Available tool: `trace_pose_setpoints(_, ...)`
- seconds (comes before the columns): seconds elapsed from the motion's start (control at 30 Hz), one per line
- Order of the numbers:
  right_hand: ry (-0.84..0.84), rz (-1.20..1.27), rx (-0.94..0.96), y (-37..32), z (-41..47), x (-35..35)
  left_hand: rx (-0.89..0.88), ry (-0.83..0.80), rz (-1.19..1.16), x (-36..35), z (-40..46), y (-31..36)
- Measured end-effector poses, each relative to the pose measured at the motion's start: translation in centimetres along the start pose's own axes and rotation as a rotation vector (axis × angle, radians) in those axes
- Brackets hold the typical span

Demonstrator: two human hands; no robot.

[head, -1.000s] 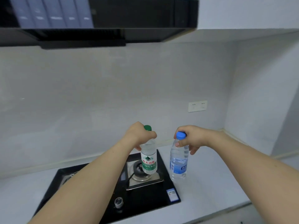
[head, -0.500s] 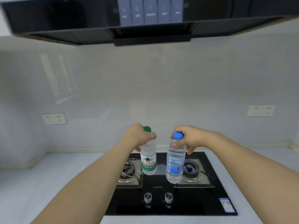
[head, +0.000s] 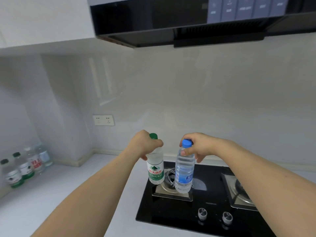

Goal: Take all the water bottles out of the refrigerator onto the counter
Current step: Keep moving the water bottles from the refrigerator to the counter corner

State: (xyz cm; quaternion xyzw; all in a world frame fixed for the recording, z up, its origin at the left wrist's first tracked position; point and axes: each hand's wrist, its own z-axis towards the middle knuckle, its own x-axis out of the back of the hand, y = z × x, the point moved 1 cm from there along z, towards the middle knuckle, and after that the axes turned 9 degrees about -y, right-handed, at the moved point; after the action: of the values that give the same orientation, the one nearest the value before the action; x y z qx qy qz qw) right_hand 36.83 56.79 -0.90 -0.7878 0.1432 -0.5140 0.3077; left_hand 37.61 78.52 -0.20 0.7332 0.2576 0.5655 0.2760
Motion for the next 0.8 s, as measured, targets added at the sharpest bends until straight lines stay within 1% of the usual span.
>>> trace_pose_setpoints(0.23,-0.052,0.006,0.062,-5.8,4.8,-3.6,0.068,0.059,-0.014,6.2,-0.1,-6.5)
trace_pose_setpoints(0.37,-0.087,-0.009,0.084,-7.9,7.9,-5.2,0.119,0.085,-0.028,8.1,0.7,-9.7)
trace_pose_setpoints(0.57,-0.178,-0.012,0.105,-9.4,13.4,-7.6,0.188,0.115,-0.055,9.6,2.8,-14.1)
trace_pose_setpoints(0.67,-0.165,-0.038,0.100,-9.3,14.4,-7.8,0.222,0.102,-0.046,9.8,2.8,-14.5)
trace_pose_setpoints(0.7,-0.234,-0.027,0.172,-12.6,20.4,-8.4,0.281,0.186,-0.086,13.2,5.1,-17.2)
trace_pose_setpoints(0.73,-0.231,-0.049,0.185,-12.9,22.0,-8.4,0.297,0.207,-0.083,13.8,5.7,-17.7)
trace_pose_setpoints(0.8,-0.245,-0.076,0.205,-14.0,22.5,-8.2,0.328,0.200,-0.065,14.9,5.9,-18.5)
